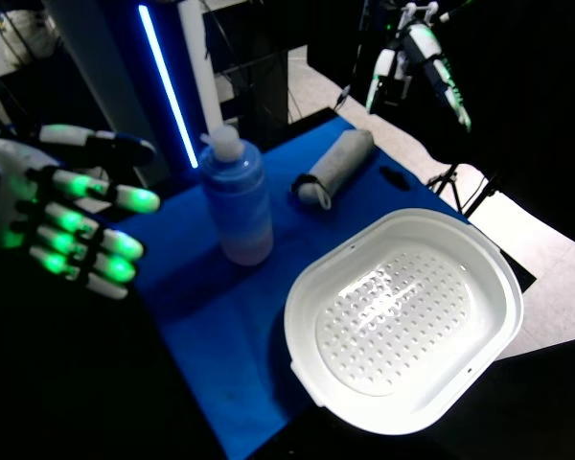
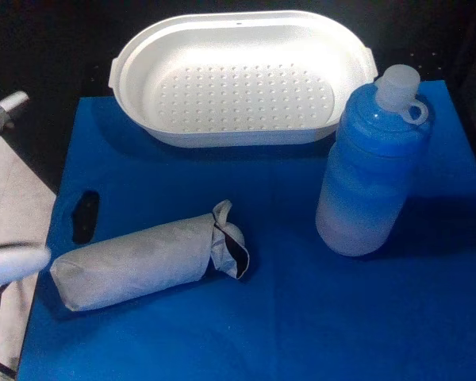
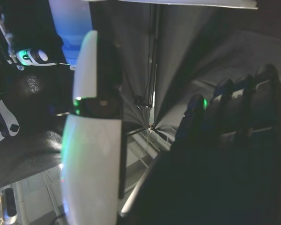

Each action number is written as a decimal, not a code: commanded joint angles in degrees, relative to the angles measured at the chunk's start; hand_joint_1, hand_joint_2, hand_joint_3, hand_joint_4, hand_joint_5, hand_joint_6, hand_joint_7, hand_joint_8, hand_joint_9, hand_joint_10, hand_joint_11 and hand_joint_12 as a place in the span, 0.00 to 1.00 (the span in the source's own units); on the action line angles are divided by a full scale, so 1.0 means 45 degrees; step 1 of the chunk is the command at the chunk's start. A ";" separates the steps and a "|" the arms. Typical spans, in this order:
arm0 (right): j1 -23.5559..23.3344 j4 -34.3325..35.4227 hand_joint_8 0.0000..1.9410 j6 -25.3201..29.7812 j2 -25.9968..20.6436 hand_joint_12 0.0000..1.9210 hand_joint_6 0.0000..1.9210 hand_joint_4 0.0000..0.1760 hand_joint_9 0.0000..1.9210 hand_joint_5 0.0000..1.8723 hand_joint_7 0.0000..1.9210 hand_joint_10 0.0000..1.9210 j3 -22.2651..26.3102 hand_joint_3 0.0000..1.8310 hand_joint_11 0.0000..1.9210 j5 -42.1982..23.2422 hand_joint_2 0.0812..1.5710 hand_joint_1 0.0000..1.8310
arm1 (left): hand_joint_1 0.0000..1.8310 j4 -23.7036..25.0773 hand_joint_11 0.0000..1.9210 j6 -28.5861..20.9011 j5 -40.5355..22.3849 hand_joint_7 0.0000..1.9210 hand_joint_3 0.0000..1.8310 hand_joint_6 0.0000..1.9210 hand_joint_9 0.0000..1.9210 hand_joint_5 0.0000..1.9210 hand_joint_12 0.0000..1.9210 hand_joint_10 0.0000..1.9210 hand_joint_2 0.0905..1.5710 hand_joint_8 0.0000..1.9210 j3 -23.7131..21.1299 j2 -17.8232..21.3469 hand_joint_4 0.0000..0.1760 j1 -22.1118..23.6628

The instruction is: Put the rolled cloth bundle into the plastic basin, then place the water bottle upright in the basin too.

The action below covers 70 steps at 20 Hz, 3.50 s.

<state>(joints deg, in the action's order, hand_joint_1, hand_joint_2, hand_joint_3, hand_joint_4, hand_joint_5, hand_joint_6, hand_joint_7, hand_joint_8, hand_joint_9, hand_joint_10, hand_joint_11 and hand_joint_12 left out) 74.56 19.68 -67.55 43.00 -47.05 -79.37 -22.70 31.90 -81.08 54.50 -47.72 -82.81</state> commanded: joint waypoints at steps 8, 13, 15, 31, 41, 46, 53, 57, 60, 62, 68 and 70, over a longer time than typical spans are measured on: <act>-0.0098 -0.0036 0.00 0.0108 0.0057 0.13 0.00 0.32 0.06 0.17 0.10 0.00 -0.0119 0.00 0.00 -0.1334 0.90 0.00 | 0.30 0.1438 0.10 -0.0082 -0.1257 0.02 0.00 0.00 0.04 0.04 0.02 0.00 0.48 0.00 -0.0077 0.0507 1.00 0.0466; -0.0099 -0.0033 0.00 0.0108 0.0127 0.19 0.00 0.41 0.08 0.18 0.11 0.00 -0.0225 0.00 0.00 -0.1270 0.91 0.02 | 0.35 0.4652 0.14 -0.0076 0.1694 0.09 0.00 0.00 0.11 0.04 0.01 0.01 0.47 0.00 0.0270 0.0752 1.00 0.2903; -0.0101 -0.0033 0.00 0.0108 0.0144 0.19 0.00 0.34 0.08 0.17 0.11 0.00 -0.0259 0.00 0.00 -0.1255 0.91 0.01 | 0.38 0.5594 0.13 -0.0096 0.2837 0.13 0.00 0.00 0.13 0.08 0.01 0.00 0.46 0.00 0.0406 0.0748 1.00 0.3640; -0.0097 -0.0036 0.00 0.0124 0.0151 0.22 0.00 0.46 0.09 0.17 0.12 0.00 -0.0270 0.00 0.00 -0.1114 0.88 0.01 | 0.49 1.2698 0.02 -0.0718 1.0551 0.26 0.00 0.00 0.31 0.15 0.89 0.02 0.54 0.00 0.1611 -0.0770 0.88 0.8043; -0.0094 -0.0050 0.00 0.0150 0.0212 0.28 0.00 0.39 0.11 0.17 0.13 0.00 -0.0270 0.00 0.00 -0.1114 0.89 0.00 | 0.89 1.1735 0.56 -0.0542 0.9881 0.31 0.00 1.00 0.46 0.27 1.00 1.00 0.81 1.00 0.1770 -0.0863 0.00 0.8080; -0.0093 -0.0054 0.00 0.0150 0.0244 0.34 0.00 0.42 0.12 0.17 0.14 0.00 -0.0271 0.00 0.00 -0.1078 0.89 0.00 | 0.94 1.0804 0.87 -0.0243 0.8585 0.56 0.00 1.00 0.78 0.29 1.00 1.00 0.76 1.00 0.1738 -0.0663 0.81 0.8364; -0.0092 -0.0059 0.00 0.0150 0.0287 0.36 0.00 0.28 0.14 0.17 0.15 0.00 -0.0276 0.00 0.00 -0.1041 0.91 0.00 | 0.64 1.0197 0.92 0.0279 0.6211 0.66 0.01 0.78 0.88 0.38 1.00 1.00 0.78 1.00 0.1333 0.0053 0.00 0.9524; -0.0084 -0.0059 0.00 0.0150 0.0344 0.30 0.00 0.35 0.13 0.17 0.16 0.00 -0.0323 0.00 0.00 -0.1041 0.90 0.00 | 0.90 0.9769 0.83 0.1612 0.6102 0.71 0.01 1.00 0.81 0.52 1.00 1.00 0.74 1.00 0.1576 0.0007 0.56 1.1089; -0.0085 -0.0078 0.00 0.0150 0.0412 0.29 0.00 0.40 0.13 0.16 0.15 0.00 -0.0392 0.00 0.00 -0.1041 0.90 0.00 | 1.00 0.8955 0.84 0.2389 0.6930 0.67 0.00 1.00 0.81 0.49 1.00 1.00 0.70 1.00 0.2503 -0.0745 0.83 1.2223; -0.0087 -0.0082 0.00 0.0170 0.0484 0.29 0.00 0.22 0.13 0.16 0.15 0.00 -0.0455 0.00 0.00 -0.1042 0.91 0.00 | 0.99 0.8272 0.81 0.2493 0.7726 0.61 0.01 1.00 0.75 0.47 1.00 1.00 0.73 1.00 0.3513 -0.1639 0.70 1.2661; -0.0088 -0.0126 0.00 0.0420 0.0655 0.28 0.00 0.09 0.13 0.18 0.16 0.00 -0.0674 0.00 0.00 -0.1041 0.93 0.00 | 1.00 0.6568 0.83 0.2527 0.9273 0.66 0.00 1.00 0.79 0.58 1.00 1.00 0.69 1.00 0.6173 -0.4074 0.52 1.2977; -0.0088 -0.0142 0.00 0.0537 0.0698 0.29 0.00 0.07 0.14 0.18 0.16 0.00 -0.0771 0.00 0.00 -0.1041 0.93 0.00 | 0.96 0.6026 0.83 0.2527 0.9940 0.69 0.00 1.00 0.78 0.59 1.00 1.00 0.71 1.00 0.7248 -0.4960 0.52 1.3129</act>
<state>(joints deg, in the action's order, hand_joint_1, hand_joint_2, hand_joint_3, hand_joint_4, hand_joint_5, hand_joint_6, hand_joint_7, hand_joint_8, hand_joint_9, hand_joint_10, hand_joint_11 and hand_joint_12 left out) 74.56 19.00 -65.76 46.24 -50.41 -77.14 5.67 43.68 -28.91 88.12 -70.89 -24.93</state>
